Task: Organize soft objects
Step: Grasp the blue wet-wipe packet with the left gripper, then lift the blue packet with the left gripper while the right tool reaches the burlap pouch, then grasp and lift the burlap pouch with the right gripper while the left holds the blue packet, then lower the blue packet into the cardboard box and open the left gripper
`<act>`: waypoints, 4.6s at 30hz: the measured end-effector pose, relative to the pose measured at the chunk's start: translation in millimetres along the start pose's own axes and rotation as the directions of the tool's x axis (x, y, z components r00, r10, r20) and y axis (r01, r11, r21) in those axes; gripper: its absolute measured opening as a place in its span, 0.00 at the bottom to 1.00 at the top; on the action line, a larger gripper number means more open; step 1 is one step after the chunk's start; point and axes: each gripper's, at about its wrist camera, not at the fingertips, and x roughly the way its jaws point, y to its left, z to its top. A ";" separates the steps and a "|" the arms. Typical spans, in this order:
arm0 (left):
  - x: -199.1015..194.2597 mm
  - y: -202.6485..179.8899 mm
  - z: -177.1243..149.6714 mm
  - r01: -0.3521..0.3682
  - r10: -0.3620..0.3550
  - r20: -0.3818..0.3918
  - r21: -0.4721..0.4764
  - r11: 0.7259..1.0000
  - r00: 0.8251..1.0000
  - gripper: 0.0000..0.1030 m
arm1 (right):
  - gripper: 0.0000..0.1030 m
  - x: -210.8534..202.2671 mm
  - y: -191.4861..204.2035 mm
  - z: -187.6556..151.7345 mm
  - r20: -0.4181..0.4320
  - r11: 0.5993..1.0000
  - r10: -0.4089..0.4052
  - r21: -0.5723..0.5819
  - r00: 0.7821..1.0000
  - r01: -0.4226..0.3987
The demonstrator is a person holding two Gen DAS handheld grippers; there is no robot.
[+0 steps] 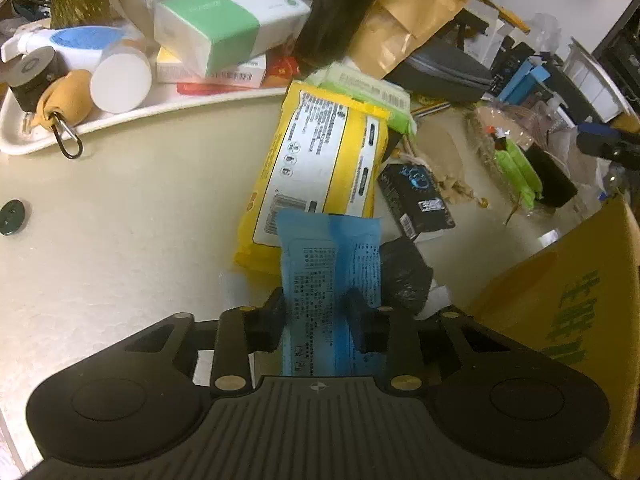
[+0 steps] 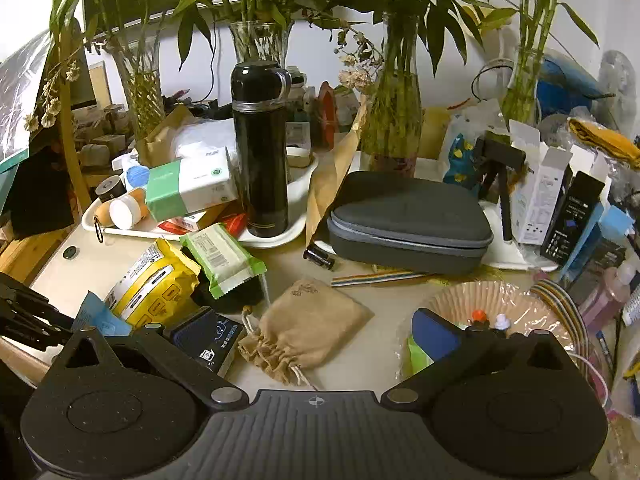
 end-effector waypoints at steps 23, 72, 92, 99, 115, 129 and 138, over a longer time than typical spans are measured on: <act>-65.6 -51.0 3.6 -0.190 0.163 0.212 0.115 0.975 0.964 0.13 | 1.00 -4.9 -0.6 -0.3 0.022 1.000 -0.003 -0.012 1.000 0.004; -115.8 -62.8 -8.4 -0.296 0.283 0.385 -0.026 0.955 0.878 0.13 | 0.37 150.8 -1.2 -32.1 -0.216 0.995 0.103 0.042 0.971 -0.096; -122.5 -65.9 -6.3 -0.318 0.310 0.422 -0.054 0.947 0.852 0.13 | 0.02 87.0 -16.3 -0.6 -0.072 0.996 0.065 0.060 0.995 -0.061; -128.5 -66.5 -7.1 -0.332 0.326 0.436 -0.065 0.941 0.839 0.13 | 0.02 42.1 -18.2 13.2 0.029 0.996 0.071 0.058 0.997 -0.073; -169.3 -92.0 -21.9 -0.356 0.340 0.543 -0.079 0.931 0.768 0.13 | 0.02 -46.6 -5.7 13.2 0.199 0.991 0.116 0.044 0.973 -0.127; -217.7 -145.8 -52.2 -0.287 0.262 0.556 -0.044 0.957 0.789 0.13 | 0.03 -142.6 27.2 -18.0 0.320 0.975 0.216 -0.021 0.922 -0.221; -217.8 -160.8 -71.1 -0.265 0.269 0.444 -0.071 0.962 0.855 0.13 | 0.03 -193.3 36.6 -28.5 0.344 0.969 0.239 -0.027 0.908 -0.244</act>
